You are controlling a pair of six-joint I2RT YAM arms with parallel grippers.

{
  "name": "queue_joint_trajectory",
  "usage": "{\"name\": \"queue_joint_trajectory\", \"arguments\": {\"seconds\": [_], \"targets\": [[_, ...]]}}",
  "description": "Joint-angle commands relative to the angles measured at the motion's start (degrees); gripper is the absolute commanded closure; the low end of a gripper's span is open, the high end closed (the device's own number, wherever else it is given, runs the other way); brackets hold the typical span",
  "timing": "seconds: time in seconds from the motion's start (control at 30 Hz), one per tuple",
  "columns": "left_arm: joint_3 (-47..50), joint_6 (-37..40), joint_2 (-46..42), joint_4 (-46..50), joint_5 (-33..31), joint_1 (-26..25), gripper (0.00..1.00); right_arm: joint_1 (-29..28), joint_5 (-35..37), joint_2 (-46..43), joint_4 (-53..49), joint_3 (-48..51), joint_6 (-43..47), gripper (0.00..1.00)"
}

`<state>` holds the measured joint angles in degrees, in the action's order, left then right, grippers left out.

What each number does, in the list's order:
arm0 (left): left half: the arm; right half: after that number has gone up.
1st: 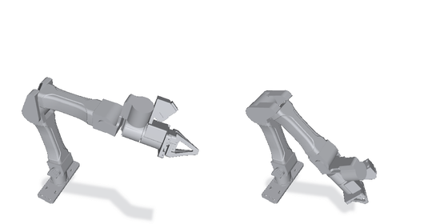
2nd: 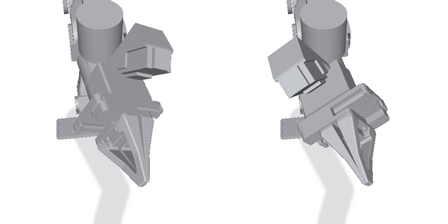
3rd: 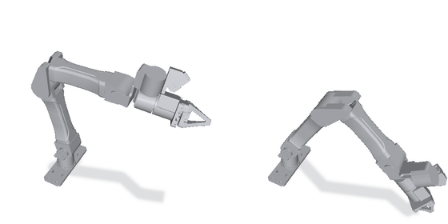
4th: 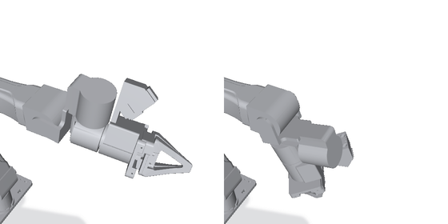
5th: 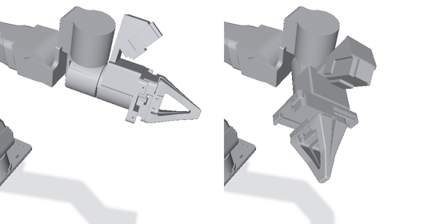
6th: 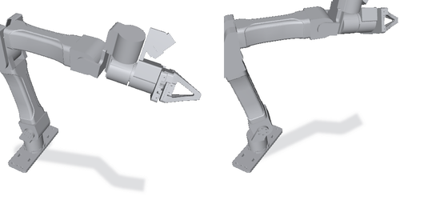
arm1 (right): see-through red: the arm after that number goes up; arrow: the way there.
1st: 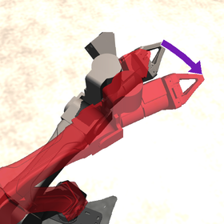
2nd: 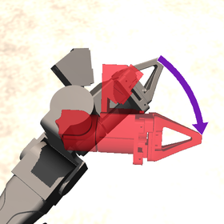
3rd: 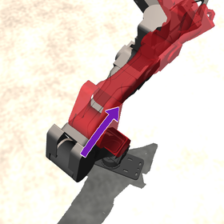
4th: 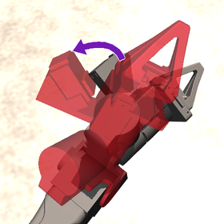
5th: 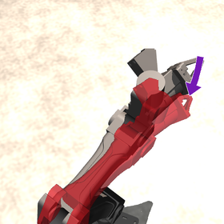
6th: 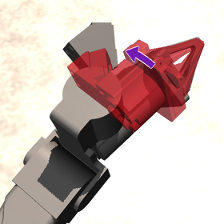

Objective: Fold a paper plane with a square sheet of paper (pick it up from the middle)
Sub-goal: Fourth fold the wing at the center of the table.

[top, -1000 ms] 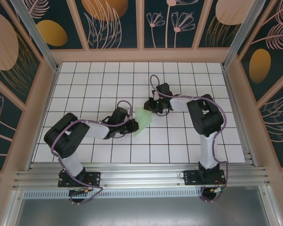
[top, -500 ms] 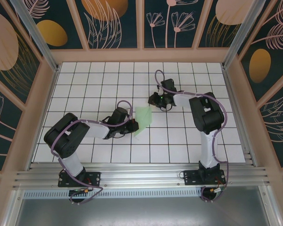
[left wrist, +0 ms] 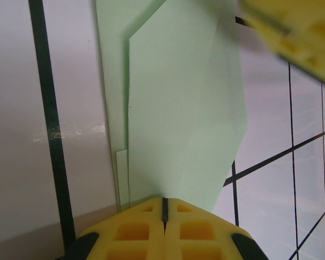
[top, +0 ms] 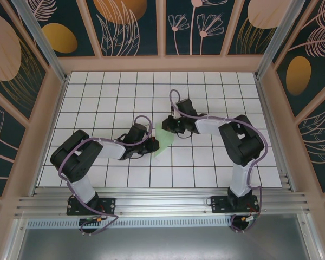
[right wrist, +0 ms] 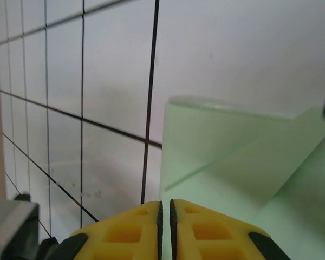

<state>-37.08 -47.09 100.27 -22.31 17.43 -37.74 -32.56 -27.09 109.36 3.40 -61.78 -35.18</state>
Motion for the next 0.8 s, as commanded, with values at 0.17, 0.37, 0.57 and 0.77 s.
{"name": "queue_joint_trajectory", "arguments": {"seconds": [0.17,0.37,0.57,0.77], "targets": [[2.74,2.31,1.33,15.63,-7.43,1.05,1.0,-0.84,3.05,4.94,1.42,2.32,-1.31,0.88],[-0.59,2.6,-4.25,17.85,-4.43,1.09,1.0,-1.09,4.42,5.27,0.74,3.77,-0.86,0.89],[-6.88,3.54,-7.49,21.24,-2.22,1.09,0.93,-1.14,4.32,5.11,1.27,4.65,-0.86,0.89],[-8.88,1.87,-4.71,17.85,3.24,1.23,0.91,-1.31,4.76,5.27,1.47,5.05,-1.03,0.89]]}}
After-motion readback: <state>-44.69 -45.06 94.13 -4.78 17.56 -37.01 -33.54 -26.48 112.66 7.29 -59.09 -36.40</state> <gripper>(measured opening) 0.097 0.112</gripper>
